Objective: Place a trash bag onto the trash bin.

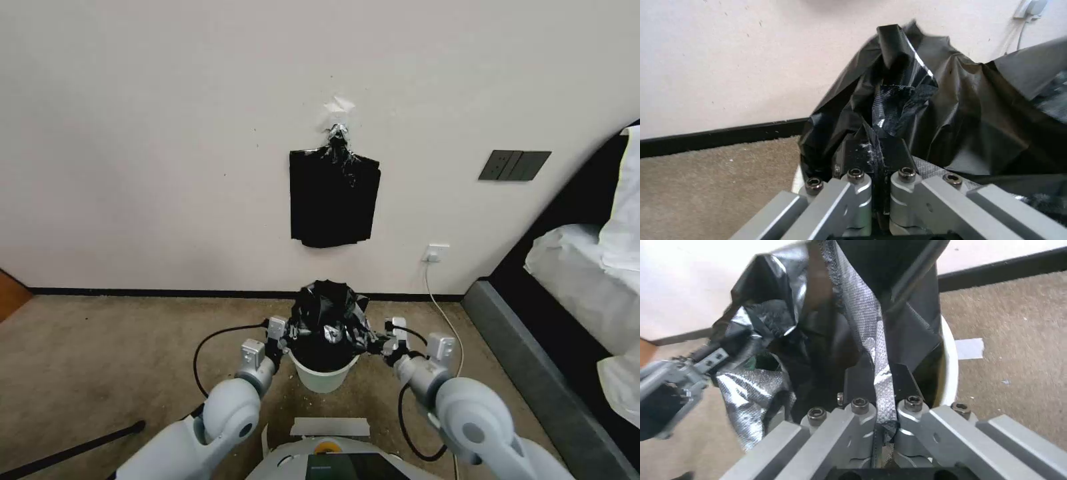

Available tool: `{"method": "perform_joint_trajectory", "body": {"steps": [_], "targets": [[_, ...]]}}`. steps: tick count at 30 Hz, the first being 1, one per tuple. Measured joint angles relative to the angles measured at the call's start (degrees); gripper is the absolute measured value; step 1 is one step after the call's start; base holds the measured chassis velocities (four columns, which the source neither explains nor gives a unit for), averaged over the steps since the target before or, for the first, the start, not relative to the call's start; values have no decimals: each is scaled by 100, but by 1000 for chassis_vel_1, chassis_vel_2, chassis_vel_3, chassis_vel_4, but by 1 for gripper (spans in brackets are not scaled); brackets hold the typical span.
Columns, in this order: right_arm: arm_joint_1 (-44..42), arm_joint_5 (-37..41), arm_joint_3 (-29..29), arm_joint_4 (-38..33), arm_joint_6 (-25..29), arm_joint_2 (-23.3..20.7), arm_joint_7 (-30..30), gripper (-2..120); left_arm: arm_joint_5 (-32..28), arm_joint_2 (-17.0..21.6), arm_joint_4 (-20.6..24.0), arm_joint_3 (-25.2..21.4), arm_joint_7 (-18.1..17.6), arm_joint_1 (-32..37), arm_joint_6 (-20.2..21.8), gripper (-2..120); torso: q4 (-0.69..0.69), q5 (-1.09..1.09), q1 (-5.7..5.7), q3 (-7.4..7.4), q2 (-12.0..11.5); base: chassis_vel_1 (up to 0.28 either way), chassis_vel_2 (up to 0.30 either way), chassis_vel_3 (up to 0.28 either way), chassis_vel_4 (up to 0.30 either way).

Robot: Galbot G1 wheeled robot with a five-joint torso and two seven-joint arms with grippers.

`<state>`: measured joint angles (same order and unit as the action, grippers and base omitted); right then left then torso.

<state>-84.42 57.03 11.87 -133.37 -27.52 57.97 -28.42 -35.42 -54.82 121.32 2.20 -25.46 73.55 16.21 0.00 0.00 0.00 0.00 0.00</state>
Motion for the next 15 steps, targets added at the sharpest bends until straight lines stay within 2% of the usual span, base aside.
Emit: {"method": "perform_joint_trajectory", "body": {"steps": [7,15], "targets": [[-245,-387,-33,82,26,141,-127,0,154,-81,-66,-52,-68,286,26,0,0,1,0,0,0,0,0,0,0],[-414,-510,-42,190,-94,441,-709,0,193,62,207,-174,-211,705,167,0,0,0,0,0,0,0,0,0,0]]}}
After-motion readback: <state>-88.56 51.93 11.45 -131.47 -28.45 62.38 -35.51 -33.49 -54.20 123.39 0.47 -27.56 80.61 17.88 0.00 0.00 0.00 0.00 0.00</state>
